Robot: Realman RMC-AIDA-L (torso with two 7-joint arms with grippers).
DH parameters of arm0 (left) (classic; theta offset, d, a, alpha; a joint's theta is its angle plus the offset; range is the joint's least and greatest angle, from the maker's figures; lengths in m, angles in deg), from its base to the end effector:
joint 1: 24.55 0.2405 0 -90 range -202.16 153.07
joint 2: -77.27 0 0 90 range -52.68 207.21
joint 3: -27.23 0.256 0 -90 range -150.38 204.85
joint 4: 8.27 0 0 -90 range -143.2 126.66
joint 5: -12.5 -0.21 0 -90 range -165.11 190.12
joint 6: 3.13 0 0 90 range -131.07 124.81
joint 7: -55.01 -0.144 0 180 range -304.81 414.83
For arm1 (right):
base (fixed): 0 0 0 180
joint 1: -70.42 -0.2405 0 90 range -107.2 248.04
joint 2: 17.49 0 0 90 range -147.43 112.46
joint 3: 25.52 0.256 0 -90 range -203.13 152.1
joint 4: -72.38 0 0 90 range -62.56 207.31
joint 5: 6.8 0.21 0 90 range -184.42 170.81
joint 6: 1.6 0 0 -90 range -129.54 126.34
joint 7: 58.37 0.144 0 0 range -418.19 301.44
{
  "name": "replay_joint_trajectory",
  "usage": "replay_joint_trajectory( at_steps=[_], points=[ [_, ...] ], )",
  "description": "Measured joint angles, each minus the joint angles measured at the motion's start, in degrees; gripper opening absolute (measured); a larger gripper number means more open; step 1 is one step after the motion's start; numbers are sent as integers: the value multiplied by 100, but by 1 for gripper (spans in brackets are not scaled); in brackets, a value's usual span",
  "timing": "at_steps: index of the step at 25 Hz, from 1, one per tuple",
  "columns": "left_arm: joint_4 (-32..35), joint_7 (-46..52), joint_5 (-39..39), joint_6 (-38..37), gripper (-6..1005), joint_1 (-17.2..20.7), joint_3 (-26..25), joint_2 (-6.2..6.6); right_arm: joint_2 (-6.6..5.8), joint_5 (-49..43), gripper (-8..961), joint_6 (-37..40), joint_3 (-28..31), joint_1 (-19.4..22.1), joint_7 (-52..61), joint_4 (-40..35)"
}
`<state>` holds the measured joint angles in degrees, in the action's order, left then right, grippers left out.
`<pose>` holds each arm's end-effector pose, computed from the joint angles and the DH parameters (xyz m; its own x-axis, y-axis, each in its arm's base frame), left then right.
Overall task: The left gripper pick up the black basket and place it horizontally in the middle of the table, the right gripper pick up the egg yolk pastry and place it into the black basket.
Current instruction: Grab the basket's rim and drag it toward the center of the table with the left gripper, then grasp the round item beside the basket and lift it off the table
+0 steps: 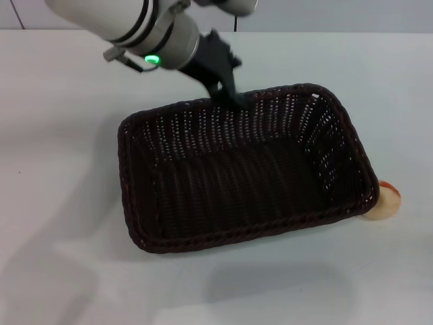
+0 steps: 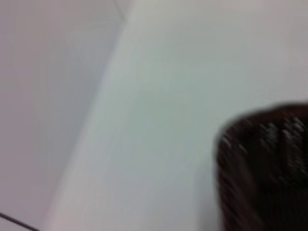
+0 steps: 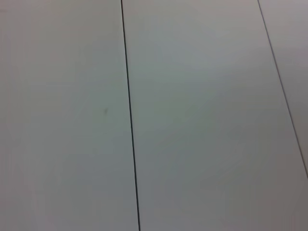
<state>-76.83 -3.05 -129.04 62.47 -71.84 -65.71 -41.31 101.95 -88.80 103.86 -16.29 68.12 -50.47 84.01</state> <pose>-0.0856 0.4130 -0.0367 0.9787 0.0162 -0.2049 -0.0744 -0.9014 -0.4266 0.3701 0.1532 0.0359 0.6649 0.3504 -0.6596 -0.7431 0.2212 -0.6315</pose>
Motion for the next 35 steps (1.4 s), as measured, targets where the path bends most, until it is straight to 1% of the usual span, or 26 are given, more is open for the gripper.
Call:
replay_joint_trajectory(
  at_steps=[2, 3, 6, 7, 8, 9, 10, 11, 12, 13, 14, 16, 17, 21, 22, 23, 24, 26, 27, 28, 29, 30, 32, 33, 34, 35],
  points=[
    [-486, 39, 18, -611, 695, 340, 203, -4, 0, 0, 802, -3, 0, 2, 0, -2],
    [-486, 39, 18, -611, 699, 340, 203, -4, 0, 0, 802, -3, 0, 2, 0, -2],
    [-1023, 99, -15, -1420, 711, 755, 418, -4, 0, 0, 802, -4, 0, 7, 0, -3],
    [-1270, 192, -13, -2145, 715, 1049, 485, -8, 0, 0, 802, -4, 0, 10, 0, -4],
    [-1270, 192, -13, -2145, 716, 1049, 485, -8, 0, 0, 802, -4, 0, 10, 0, -4],
    [-1436, 268, 18, -3413, 717, 1537, 786, -4, 0, 0, 802, -3, 0, 11, 0, -4],
    [-1436, 268, 18, -3413, 717, 1537, 786, -4, 0, 0, 802, -3, 0, 11, 0, -4],
    [-1469, 274, 22, -4178, 718, 1798, 993, 4, 0, 0, 802, -2, 0, 13, 0, -4],
    [-1483, 288, 25, -5445, 719, 2232, 1328, 14, 0, 0, 802, -3, 0, 18, 0, -4],
    [-1483, 288, 25, -5445, 720, 2232, 1328, 14, 0, 0, 802, -3, 0, 18, 0, -4],
    [-1483, 437, 26, -6276, 720, 2507, 1425, 13, 0, 0, 802, -2, -3, 17, 0, -4],
    [-1481, 532, 26, -6540, 722, 2599, 1434, 19, 0, 0, 802, -9, -13, 12, 1, -4],
    [-1448, 834, 26, -6791, 723, 2837, 1453, 43, -3, 0, 802, -46, -70, -1, 0, -7],
    [-1365, 1115, 26, -7142, 726, 3159, 1488, 40, -8, -1, 802, -97, -334, -33, -61, -28],
    [-1144, 1490, 27, -7876, 726, 3454, 1635, 34, -8, -1, 802, -187, -578, -55, -231, -31],
    [-1144, 1490, 27, -7876, 727, 3454, 1635, 34, -8, -1, 802, -187, -578, -55, -231, -31],
    [-1017, 1659, 27, -8229, 728, 3566, 1727, 35, -7, -1, 802, -268, -703, -71, -369, -28],
    [-514, 2153, -35, -9259, 758, 3702, 1954, 44, -3, -1, 802, -390, -903, -105, -558, -7],
    [33, 2618, -102, -10097, 772, 3747, 2043, 47, 1, -1, 802, -468, -1071, -136, -643, 29],
    [33, 2618, -102, -10097, 787, 3747, 2043, 47, 1, -1, 802, -468, -1071, -136, -643, 29],
    [571, 3077, -129, -10662, 802, 3741, 2057, 45, 4, -2, 802, -498, -1142, -148, -652, 47],
    [571, 3077, -129, -10662, 802, 3741, 2057, 45, 5, -5, 802, -543, -1220, -165, -654, 79],
    [1568, 3852, -160, -11191, 802, 3583, 1993, 48, 10, -8, 802, -675, -1432, -212, -657, 132],
    [1568, 3852, -160, -11191, 802, 3583, 1993, 48, 10, -8, 802, -675, -1432, -212, -657, 132],
    [2257, 4291, -173, -11535, 802, 3437, 1969, 42, 12, -8, 802, -715, -1518, -232, -657, 140],
    [2257, 4291, -173, -11535, 802, 3437, 1969, 42, 13, -9, 801, -741, -1601, -251, -658, 150]
  ],
)
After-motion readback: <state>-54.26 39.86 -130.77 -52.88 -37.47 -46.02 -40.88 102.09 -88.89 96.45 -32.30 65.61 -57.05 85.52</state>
